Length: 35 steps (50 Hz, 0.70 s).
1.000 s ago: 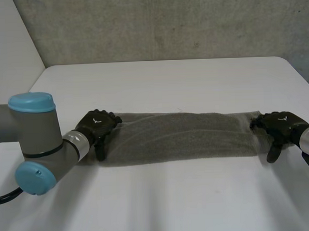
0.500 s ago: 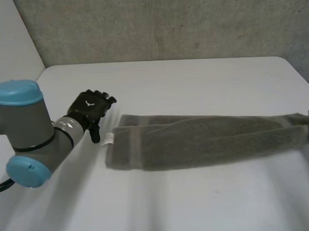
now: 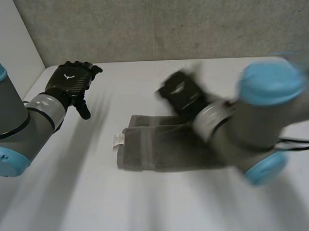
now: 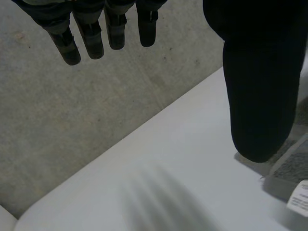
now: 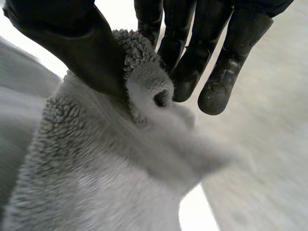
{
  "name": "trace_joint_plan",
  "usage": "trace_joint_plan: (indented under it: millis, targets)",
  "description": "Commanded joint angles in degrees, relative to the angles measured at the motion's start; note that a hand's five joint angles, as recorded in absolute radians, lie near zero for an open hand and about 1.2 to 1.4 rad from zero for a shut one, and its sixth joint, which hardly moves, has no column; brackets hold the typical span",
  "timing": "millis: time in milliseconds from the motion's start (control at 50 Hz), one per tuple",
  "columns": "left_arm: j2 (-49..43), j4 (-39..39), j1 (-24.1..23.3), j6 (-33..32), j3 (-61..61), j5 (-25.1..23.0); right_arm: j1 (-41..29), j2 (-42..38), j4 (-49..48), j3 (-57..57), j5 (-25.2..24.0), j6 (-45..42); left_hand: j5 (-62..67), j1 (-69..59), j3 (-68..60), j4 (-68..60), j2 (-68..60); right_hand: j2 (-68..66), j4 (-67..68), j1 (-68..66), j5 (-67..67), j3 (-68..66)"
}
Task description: Fold the towel.
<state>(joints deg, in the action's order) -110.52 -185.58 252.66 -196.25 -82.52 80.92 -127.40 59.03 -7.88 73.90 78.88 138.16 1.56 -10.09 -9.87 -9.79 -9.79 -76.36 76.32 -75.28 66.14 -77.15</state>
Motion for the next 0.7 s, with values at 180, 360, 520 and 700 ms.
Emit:
trace_joint_plan:
  millis: [180, 360, 520, 700]
  targets:
    - [-0.66, -0.13, -2.17, 1.40, -0.72, -0.15, -7.43, -6.65, -5.13, 0.63, 2.77, -2.45, -1.17, -0.29, -0.51, -0.60, -0.59, 66.36, -66.32, 65.28, -66.14, 67.15]
    - [-1.37, -1.71, -8.50, 2.81, 2.62, 0.64, 3.91, 9.08, -5.48, 10.47, 2.33, 12.84, -0.84, -0.63, -0.84, -0.93, -0.93, 66.36, -66.32, 65.28, -66.14, 67.15]
    - [-8.03, -5.31, -15.61, 5.35, 4.03, 5.47, 15.85, 12.51, -0.30, 22.76, -2.84, 15.56, -0.33, -1.13, -1.35, -1.43, -1.43, 66.36, -66.32, 65.28, -66.14, 67.15]
    - [-15.87, -5.14, -18.25, 4.91, 3.68, 11.45, 22.10, 10.66, -0.91, 29.99, -6.37, 15.56, -0.16, -1.30, -1.52, -1.60, -1.60, 62.91, -62.87, 61.83, -62.70, 63.71]
